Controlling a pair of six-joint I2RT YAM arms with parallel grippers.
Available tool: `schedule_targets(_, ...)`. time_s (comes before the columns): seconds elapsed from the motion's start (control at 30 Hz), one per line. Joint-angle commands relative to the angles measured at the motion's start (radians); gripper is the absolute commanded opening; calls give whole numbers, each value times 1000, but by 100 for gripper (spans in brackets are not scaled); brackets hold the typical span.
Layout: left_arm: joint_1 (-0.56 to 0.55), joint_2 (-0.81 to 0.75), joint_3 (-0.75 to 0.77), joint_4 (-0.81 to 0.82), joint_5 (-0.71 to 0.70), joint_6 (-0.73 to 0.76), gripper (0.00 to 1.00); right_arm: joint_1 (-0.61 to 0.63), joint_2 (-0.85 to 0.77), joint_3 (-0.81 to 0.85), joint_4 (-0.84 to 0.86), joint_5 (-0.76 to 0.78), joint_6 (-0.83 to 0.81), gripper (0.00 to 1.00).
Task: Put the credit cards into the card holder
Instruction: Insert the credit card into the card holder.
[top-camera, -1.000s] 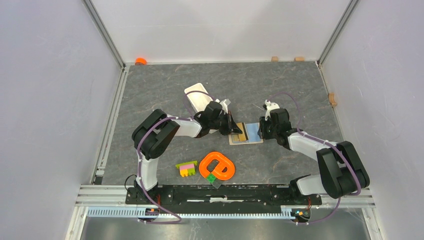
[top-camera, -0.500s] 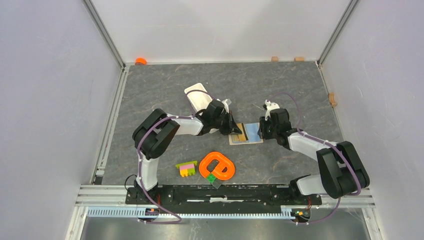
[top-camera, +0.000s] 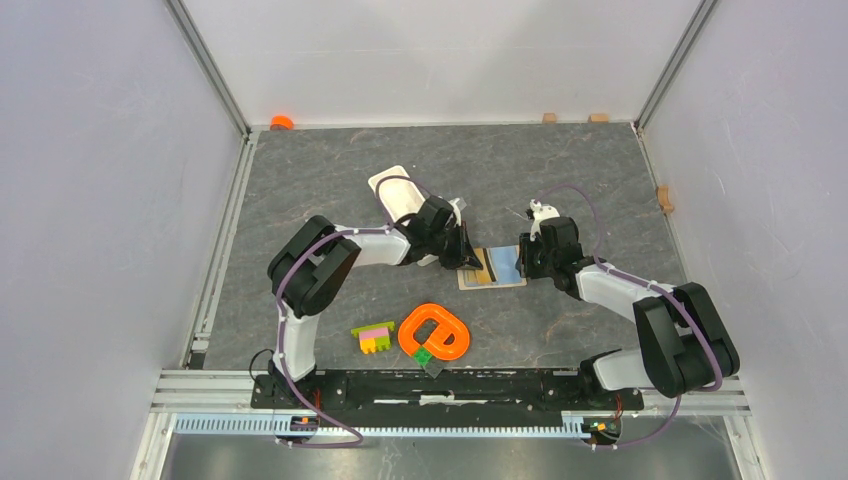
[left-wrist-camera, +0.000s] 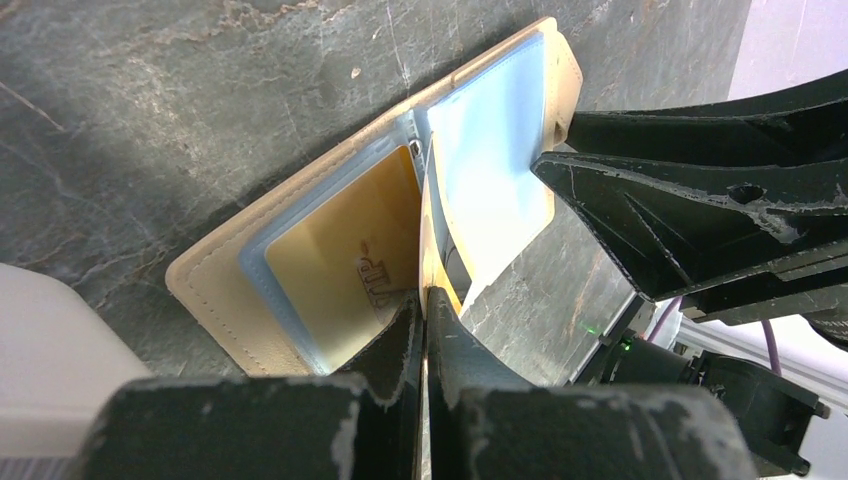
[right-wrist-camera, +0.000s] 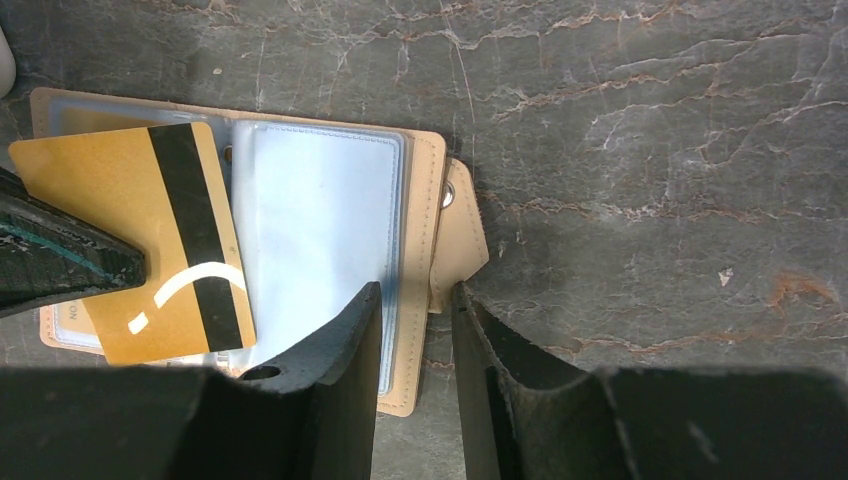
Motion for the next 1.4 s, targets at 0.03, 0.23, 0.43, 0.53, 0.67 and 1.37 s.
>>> schedule_targets(0.03, 16, 60, 6, -166, -91, 100, 2, -4, -2, 1, -46, 56, -15, 36)
schedule_targets(0.23, 12, 76, 23, -169, -80, 106, 2, -4, -4, 0, -46, 56, -15, 36)
schedule_targets(0.43, -2, 102, 38, -163, -63, 98, 2, -5, -4, 1, -47, 53, -16, 36)
schedule_targets(0.53, -2, 107, 36, -153, -59, 90, 2, -4, -6, 0, -48, 53, -17, 36)
schedule_targets(0.67, -5, 116, 40, -144, -46, 84, 2, -3, -5, 0, -48, 50, -16, 36)
schedule_targets(1.37, -16, 145, 24, -60, 54, 18, 2, -4, -10, 0, -48, 44, -17, 36)
